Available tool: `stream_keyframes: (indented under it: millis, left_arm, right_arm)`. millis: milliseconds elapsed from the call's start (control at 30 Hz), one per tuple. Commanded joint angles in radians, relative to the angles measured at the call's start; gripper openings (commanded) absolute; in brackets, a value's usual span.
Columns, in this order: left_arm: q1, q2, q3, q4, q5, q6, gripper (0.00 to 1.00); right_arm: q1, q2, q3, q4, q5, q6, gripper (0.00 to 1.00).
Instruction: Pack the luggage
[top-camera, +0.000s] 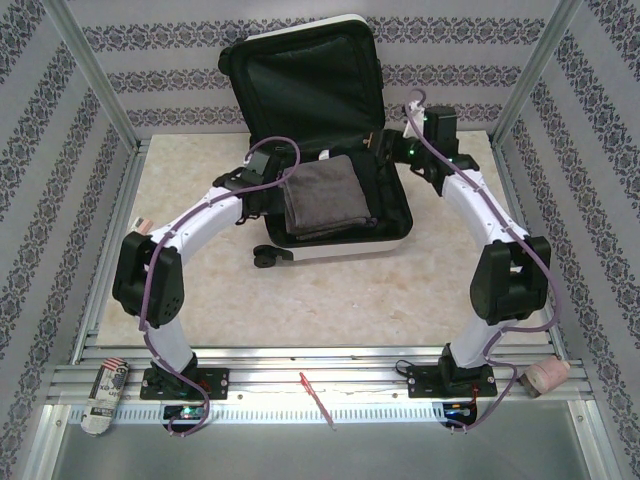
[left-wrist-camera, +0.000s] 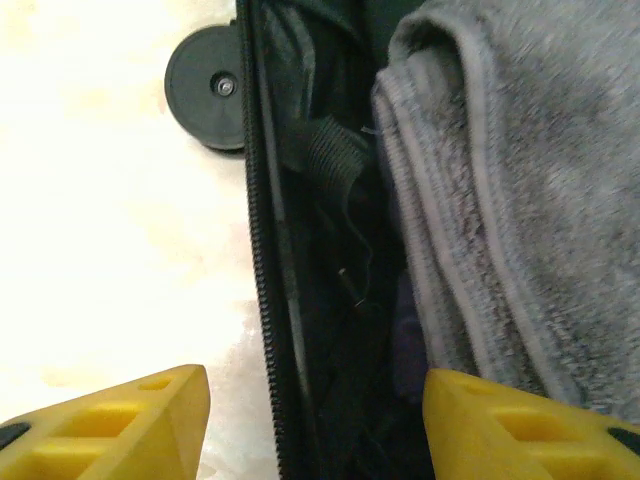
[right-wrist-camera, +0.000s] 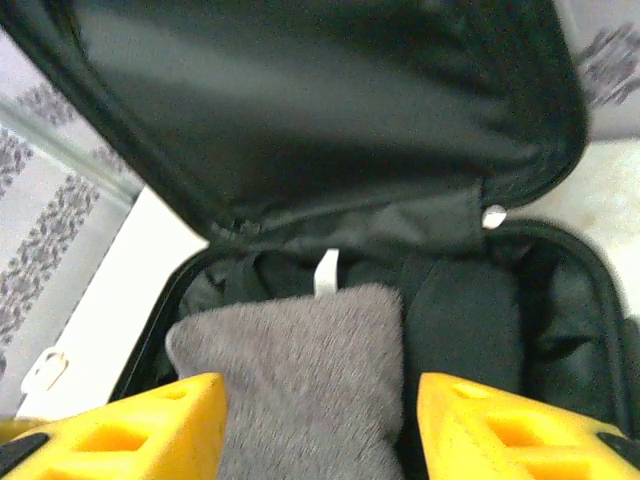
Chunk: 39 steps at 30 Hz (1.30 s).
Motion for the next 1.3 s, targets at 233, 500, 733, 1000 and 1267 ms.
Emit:
stream_keyframes:
  millis: [233, 500, 733, 1000, 1267]
  left_arm:
    - [-0.009, -0.026, -0.085, 0.035, 0.059, -0.056, 0.57]
    - [-0.013, -0.011, -0.104, 0.074, 0.116, -0.066, 0.56]
    - [-0.024, -0.037, -0.092, 0.053, 0.127, -0.064, 0.56]
    - [-0.036, -0.035, -0.095, 0.059, 0.139, -0.072, 0.56]
    - [-0.048, -0.012, -0.065, 0.05, 0.139, -0.069, 0.56]
  right_arm:
    - [-0.033, 0.186, 0.281, 0.202, 0.176, -0.047, 0.56]
    - [-0.039, 0.486, 0.671, 0.227, 0.156, -0.063, 0.58]
    - [-0.05, 0.824, 1.184, 0.152, 0.079, -0.061, 0.64]
    - [-0.034, 0.872, 1.229, 0.229, 0.09, -0.101, 0.66]
    - [0.01, 0.871, 1.246, 0.16, 0.119, -0.224, 0.27]
